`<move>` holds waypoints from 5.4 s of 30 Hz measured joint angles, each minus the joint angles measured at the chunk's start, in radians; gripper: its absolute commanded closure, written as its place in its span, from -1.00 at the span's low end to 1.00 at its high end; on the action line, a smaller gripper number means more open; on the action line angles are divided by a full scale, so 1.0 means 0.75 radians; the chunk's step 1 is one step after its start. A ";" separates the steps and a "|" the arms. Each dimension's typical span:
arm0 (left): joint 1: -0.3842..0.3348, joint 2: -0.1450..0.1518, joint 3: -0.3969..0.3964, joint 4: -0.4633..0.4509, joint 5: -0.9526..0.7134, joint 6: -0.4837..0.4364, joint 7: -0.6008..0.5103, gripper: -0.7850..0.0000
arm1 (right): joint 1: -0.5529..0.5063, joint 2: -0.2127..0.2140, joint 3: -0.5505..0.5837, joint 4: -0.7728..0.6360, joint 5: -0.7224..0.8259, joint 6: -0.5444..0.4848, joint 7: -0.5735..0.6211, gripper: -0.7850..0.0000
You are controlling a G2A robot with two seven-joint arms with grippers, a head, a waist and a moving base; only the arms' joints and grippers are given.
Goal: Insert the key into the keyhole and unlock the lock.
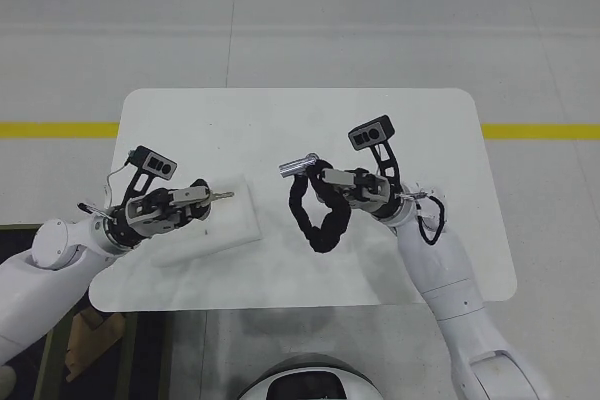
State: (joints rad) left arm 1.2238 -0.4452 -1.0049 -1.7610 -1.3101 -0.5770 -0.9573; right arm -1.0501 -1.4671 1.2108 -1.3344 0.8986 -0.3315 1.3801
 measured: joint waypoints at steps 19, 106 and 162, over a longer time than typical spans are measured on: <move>0.021 -0.169 -0.080 -0.061 0.338 0.014 0.233 1.00 | -0.012 -0.040 -0.065 0.048 0.044 -0.069 0.016 1.00; 0.175 -0.571 -0.537 -0.064 0.612 0.521 -0.089 1.00 | -0.028 -0.064 0.008 0.038 -0.137 -0.038 0.106 1.00; 0.274 -0.652 -0.649 -0.181 0.779 0.540 -0.140 1.00 | -0.180 -0.018 0.041 -0.144 -0.225 -0.019 0.047 1.00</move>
State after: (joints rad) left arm 1.4293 -0.9344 -1.4914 -1.8971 -0.7256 -0.1719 -1.0623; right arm -1.1851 -1.4808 1.2412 -1.4422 0.7299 -0.3455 1.4152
